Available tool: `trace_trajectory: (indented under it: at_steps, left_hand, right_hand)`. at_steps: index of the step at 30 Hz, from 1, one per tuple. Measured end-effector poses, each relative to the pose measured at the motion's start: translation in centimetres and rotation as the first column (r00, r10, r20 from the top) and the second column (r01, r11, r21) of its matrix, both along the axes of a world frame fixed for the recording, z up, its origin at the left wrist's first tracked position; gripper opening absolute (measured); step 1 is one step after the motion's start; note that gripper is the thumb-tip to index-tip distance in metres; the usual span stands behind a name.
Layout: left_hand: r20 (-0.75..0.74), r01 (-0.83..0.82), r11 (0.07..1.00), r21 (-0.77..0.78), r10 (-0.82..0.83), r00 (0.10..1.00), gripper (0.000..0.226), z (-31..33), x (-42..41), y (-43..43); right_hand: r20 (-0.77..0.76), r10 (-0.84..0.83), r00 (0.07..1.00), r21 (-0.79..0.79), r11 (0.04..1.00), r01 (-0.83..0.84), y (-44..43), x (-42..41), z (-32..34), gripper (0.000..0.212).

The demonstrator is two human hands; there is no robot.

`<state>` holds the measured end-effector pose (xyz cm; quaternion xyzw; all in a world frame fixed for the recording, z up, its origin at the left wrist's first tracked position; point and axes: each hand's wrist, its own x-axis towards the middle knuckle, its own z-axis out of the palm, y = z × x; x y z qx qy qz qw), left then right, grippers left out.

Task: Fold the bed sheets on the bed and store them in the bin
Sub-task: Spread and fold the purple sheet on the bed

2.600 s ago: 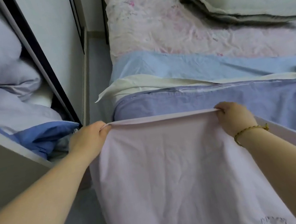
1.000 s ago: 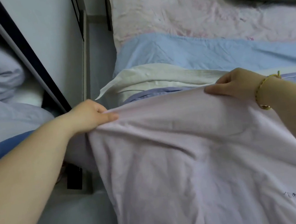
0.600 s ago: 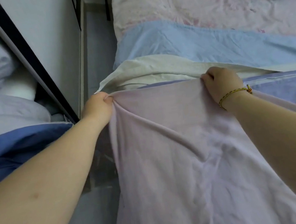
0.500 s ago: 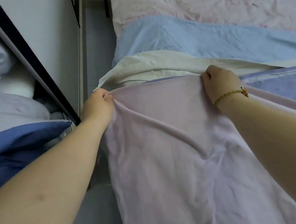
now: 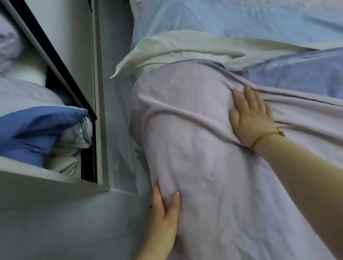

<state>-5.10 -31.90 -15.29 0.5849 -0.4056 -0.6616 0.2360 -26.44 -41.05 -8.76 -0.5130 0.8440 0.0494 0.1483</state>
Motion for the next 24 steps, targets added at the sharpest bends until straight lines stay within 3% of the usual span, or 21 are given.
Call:
trace_trajectory:
  at_steps: [3, 6, 7, 9, 11, 13, 16, 17, 18, 20, 22, 24]
  left_hand:
    - [-0.004, 0.031, 0.999, -0.009, -0.031, 1.0, 0.064, 0.4, 0.7, 3.8]
    - [0.15, 0.171, 0.973, -0.154, -0.148, 0.978, 0.094, 2.1, 1.2, 8.0]
    - [0.212, 0.245, 0.944, -0.222, -0.198, 0.957, 0.094, 2.6, 1.4, 9.4]
    - [0.411, 0.471, 0.797, -0.378, -0.31, 0.857, 0.087, 3.5, 1.7, 13.3]
    - [0.599, 0.679, 0.574, -0.459, -0.365, 0.713, 0.078, 3.7, 2.1, 16.7]
    - [0.683, 0.773, 0.411, -0.483, -0.375, 0.627, 0.079, 4.4, 2.0, 19.7]
    - [0.719, 0.829, 0.353, -0.434, -0.418, 0.555, 0.083, 5.6, 0.8, 22.4]
    - [0.746, 0.85, 0.325, -0.414, -0.414, 0.522, 0.078, 5.7, 0.5, 22.3]
    - [0.794, 0.895, 0.269, -0.357, -0.418, 0.442, 0.071, 6.3, -0.1, 22.5]
    - [0.866, 0.96, 0.178, -0.215, -0.42, 0.272, 0.065, 6.6, -1.1, 23.3]
    - [0.897, 0.979, 0.124, -0.164, -0.394, 0.2, 0.067, 7.0, -2.0, 24.5]
    - [0.898, 0.988, 0.088, -0.128, -0.412, 0.153, 0.063, 7.6, -2.4, 25.2]
  right_hand:
    - [0.026, 0.114, 0.993, 0.111, 0.987, -0.116, 7.3, 1.8, 0.3, 0.056]
    - [0.113, 0.164, 0.98, 0.141, 0.974, -0.179, 15.2, 3.2, 0.6, 0.078]
    - [0.141, 0.151, 0.978, 0.116, 0.979, -0.168, 17.7, 3.6, 0.3, 0.085]
    - [0.081, 0.167, 0.983, 0.021, 0.985, -0.169, 23.5, 4.0, 0.1, 0.085]
    - [0.094, 0.155, 0.983, -0.107, 0.984, -0.144, 28.6, 4.2, -0.2, 0.06]
    - [0.116, 0.16, 0.98, -0.214, 0.968, -0.133, 33.9, 4.3, -0.7, 0.046]
    - [0.368, -0.099, 0.924, -0.332, 0.915, 0.23, 40.1, 4.5, 0.6, 0.021]
    - [0.467, -0.214, 0.858, -0.324, 0.861, 0.391, 40.7, 4.4, 0.9, 0.012]
    - [0.547, -0.372, 0.75, -0.276, 0.766, 0.581, 41.9, 4.1, 1.1, 0.023]
    - [0.651, -0.601, 0.464, -0.124, 0.519, 0.846, 43.6, 3.4, 1.1, 0.034]
    - [0.732, -0.64, 0.235, 0.056, 0.4, 0.915, 44.1, 3.1, 1.8, 0.036]
    - [0.748, -0.659, 0.084, 0.235, 0.381, 0.894, 43.4, 2.8, 2.5, 0.038]
